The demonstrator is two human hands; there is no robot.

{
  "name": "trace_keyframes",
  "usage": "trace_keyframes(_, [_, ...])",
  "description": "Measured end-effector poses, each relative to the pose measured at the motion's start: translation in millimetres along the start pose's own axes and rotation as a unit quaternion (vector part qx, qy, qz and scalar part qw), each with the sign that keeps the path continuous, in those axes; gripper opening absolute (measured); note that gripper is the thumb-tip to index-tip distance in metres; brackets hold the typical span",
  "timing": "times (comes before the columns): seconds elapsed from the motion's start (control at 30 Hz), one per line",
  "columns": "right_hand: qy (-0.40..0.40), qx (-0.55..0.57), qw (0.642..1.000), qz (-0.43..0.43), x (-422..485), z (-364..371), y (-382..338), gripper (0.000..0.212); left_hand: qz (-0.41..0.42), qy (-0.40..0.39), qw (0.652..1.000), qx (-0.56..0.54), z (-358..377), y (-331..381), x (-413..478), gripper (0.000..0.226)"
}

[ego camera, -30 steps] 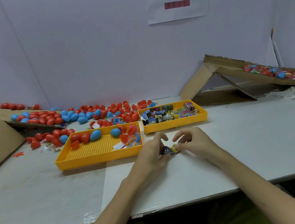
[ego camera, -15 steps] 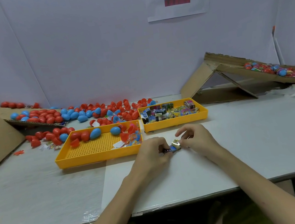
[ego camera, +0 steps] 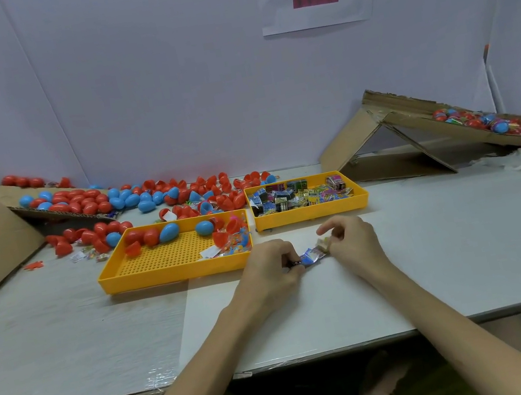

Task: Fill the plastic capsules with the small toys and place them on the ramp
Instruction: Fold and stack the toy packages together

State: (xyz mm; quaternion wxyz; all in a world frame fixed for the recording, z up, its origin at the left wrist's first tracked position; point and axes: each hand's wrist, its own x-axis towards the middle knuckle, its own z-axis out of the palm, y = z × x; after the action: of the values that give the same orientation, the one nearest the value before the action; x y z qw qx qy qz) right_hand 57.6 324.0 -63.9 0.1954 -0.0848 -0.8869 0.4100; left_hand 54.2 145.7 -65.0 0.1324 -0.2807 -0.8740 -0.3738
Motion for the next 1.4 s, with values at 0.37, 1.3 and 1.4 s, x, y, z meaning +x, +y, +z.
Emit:
trace_keyframes(0.37, [0.006, 0.093, 0.996, 0.010, 2, -9, -1, 0.026, -0.004, 0.006, 1.000, -0.014, 0, -5, -2, 0.015])
trace_keyframes(1.3, [-0.136, 0.347, 0.921, -0.113, -3, -16, -9, 0.031, -0.086, 0.006, 0.976, -0.201, -7, 1, 5, 0.011])
trace_keyframes(1.4, [-0.144, 0.340, 0.923, -0.110, -4, -16, -10, 0.032, -0.086, 0.018, 0.976, -0.200, -7, 0, 5, 0.009])
